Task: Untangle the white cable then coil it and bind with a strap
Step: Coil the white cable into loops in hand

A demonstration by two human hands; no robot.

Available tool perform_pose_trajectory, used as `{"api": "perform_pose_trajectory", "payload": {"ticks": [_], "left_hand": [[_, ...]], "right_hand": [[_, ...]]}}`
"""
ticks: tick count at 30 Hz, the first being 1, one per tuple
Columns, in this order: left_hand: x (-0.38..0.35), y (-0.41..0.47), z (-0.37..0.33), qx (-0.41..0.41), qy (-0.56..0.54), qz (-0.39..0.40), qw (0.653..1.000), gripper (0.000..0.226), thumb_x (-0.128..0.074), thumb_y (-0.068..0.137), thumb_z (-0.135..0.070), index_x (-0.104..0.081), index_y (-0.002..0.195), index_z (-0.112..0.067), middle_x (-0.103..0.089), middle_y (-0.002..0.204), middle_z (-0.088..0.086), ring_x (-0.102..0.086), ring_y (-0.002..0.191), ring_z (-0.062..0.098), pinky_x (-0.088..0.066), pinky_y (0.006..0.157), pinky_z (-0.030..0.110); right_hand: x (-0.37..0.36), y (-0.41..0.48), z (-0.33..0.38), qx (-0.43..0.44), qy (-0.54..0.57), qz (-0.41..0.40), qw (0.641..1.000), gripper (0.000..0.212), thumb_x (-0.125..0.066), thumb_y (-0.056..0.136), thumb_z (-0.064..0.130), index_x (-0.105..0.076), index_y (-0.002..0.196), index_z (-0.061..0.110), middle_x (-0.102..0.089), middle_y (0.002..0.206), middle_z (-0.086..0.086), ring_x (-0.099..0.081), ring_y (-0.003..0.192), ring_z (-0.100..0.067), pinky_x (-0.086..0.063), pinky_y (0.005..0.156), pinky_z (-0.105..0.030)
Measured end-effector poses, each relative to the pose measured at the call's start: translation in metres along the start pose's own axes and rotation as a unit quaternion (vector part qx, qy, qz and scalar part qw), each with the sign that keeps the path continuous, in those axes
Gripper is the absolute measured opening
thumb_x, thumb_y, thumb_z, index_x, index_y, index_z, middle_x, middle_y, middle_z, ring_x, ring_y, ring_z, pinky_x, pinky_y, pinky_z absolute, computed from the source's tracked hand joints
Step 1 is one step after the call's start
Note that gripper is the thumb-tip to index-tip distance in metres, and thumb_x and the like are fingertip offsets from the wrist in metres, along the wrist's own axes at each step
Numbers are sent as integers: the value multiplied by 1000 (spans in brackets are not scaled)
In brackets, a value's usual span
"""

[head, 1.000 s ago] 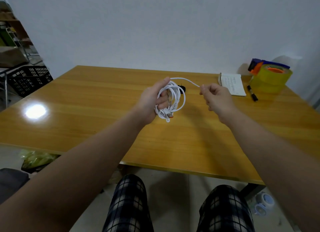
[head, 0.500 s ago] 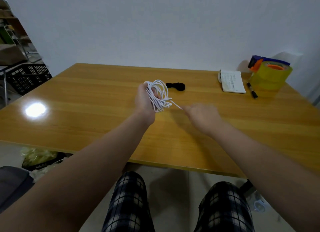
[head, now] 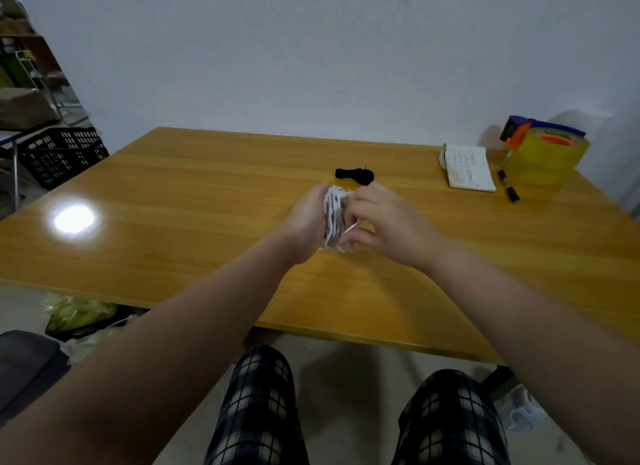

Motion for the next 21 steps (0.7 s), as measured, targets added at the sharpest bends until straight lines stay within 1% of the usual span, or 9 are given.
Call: {"api": "perform_pose_trajectory", "payload": {"ticks": [2, 4, 6, 8, 10, 12, 14, 18, 21], "left_hand": [[-14, -12, -3, -13, 75, 76, 994, 60, -17, 101, -48, -52, 128, -8, -62, 122, 15, -59, 116, 28, -48, 97, 40], [-24, -24, -8, -16, 154, 112, 982, 69, -10, 98, -56, -52, 126, -11, -63, 116, 16, -61, 112, 28, -52, 91, 37], [-30, -34, -14, -22, 224, 123, 966, 80, -7, 93, -64, -57, 120, -7, -67, 103, 20, -66, 100, 27, -53, 83, 34], [-36, -41, -17, -61, 293, 109, 948, 82, -6, 92, -65, -61, 112, -7, -65, 77, 20, -66, 76, 27, -51, 76, 29], [-41, -45, -20, -91, 306, 78, 944, 66, -7, 93, -63, -62, 92, -27, -49, 64, 4, -50, 59, 12, -43, 63, 23], [-46, -46, -16, -64, 264, 94, 958, 66, -11, 89, -70, -62, 74, -30, -40, 61, 8, -42, 52, 13, -37, 52, 27], [-45, -40, -12, -37, 239, 86, 966, 84, -13, 82, -79, -61, 70, -11, -41, 60, 12, -43, 52, 22, -35, 51, 31], [-34, -28, -15, -80, 270, -72, 957, 88, -7, 85, -76, -55, 63, -5, -47, 50, 7, -47, 46, 19, -37, 50, 28], [-28, -21, -20, -136, 295, -145, 935, 79, -9, 91, -67, -46, 52, -10, -47, 47, 3, -47, 45, 18, -37, 50, 28]], "right_hand": [[1, 2, -2, -32, 41, 0, 999, 29, -76, 71, 36, -59, 74, 12, -54, 88, -2, -43, 86, -19, -33, 71, -18], [2, 1, -6, -78, 93, -20, 992, 32, -78, 68, 36, -59, 74, 11, -46, 94, 0, -36, 91, -15, -30, 78, -10], [0, -3, -12, -132, 157, -40, 978, 35, -79, 68, 36, -57, 77, 11, -40, 101, 0, -34, 98, -13, -30, 84, -10], [-3, -6, -15, -157, 202, -53, 965, 41, -76, 72, 40, -52, 93, 14, -40, 111, -3, -37, 109, -16, -33, 93, -18], [-5, -10, -14, -169, 259, -36, 950, 51, -68, 79, 41, -44, 116, 17, -42, 125, -5, -43, 120, -16, -37, 100, -26], [-5, -15, -10, -215, 413, -2, 885, 54, -68, 85, 23, -36, 129, 24, -55, 121, -5, -61, 106, -13, -50, 89, -27], [-7, -19, -9, -259, 498, -5, 828, 50, -65, 85, 13, -42, 129, 25, -67, 96, -4, -70, 79, -15, -54, 73, -24], [-20, -18, -7, -319, 374, -76, 867, 34, -64, 87, 26, -57, 118, 13, -70, 84, -1, -69, 79, -15, -55, 76, -35], [-24, -17, -1, -349, 323, -138, 869, 17, -63, 87, 25, -60, 103, 19, -67, 77, 9, -66, 74, -12, -55, 73, -39]]}}
Point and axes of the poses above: each hand's wrist, its own y-axis towards the middle knuckle, its own x-axis out of the back of the hand, z = x × y, the point moved 4 cm from there along y, towards the middle knuckle
